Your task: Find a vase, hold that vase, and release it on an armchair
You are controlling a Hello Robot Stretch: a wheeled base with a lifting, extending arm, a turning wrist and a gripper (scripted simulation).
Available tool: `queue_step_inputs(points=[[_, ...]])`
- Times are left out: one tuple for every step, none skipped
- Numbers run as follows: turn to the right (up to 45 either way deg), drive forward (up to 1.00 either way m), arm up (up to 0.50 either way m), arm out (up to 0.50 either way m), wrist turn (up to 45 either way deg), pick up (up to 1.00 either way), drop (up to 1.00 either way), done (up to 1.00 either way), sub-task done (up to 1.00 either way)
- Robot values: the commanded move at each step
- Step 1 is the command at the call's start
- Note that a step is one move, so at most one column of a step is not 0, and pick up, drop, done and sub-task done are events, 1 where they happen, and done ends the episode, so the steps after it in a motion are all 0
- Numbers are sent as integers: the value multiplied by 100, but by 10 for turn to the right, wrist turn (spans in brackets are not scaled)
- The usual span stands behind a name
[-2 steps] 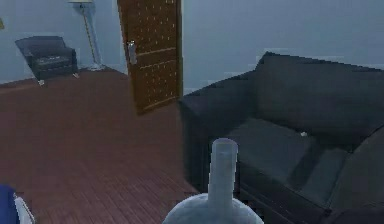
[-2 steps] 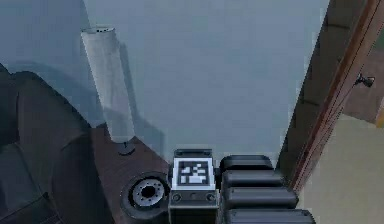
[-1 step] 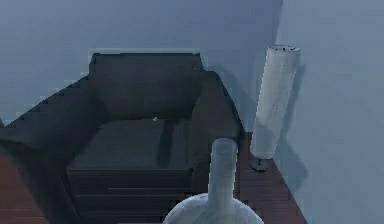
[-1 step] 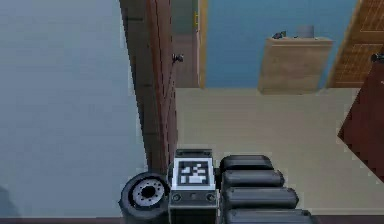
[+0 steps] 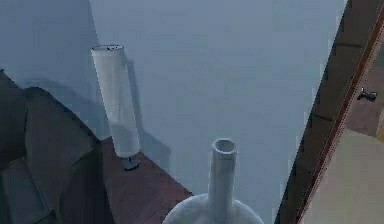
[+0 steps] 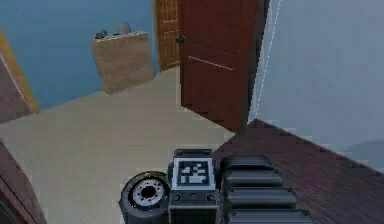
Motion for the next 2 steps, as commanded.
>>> queue_step_inputs(points=[[270, 0, 0, 0, 0, 0, 0, 0, 0], [0, 5, 0, 0, 0, 0, 0, 0, 0]])
